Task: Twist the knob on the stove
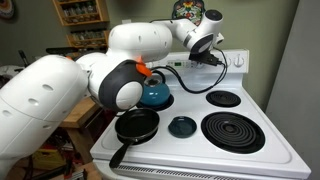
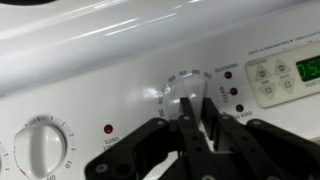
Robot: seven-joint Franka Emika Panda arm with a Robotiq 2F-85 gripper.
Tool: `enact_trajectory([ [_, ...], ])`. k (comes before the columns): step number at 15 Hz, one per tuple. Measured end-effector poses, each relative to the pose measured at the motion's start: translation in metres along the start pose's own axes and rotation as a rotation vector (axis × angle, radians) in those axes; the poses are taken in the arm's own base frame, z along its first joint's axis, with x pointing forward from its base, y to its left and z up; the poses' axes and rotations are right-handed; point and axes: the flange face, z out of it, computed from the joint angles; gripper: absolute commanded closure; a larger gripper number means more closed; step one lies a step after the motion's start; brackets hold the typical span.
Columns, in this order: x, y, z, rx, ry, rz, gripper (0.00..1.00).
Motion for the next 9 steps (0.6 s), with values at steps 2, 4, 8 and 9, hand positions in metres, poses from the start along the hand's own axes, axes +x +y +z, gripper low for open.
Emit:
enact_trajectory([
  [2, -0.0012, 0.0023, 0.0001, 0.013, 0.006, 0.046, 0.96],
  [4, -0.0018, 0.0036, 0.0001, 0.02, 0.009, 0.099, 0.96],
  [8, -0.0022, 0.0045, 0.0, 0.025, 0.011, 0.213, 0.96],
  [9, -0.0022, 0.0047, 0.0, 0.025, 0.011, 0.241, 0.96],
])
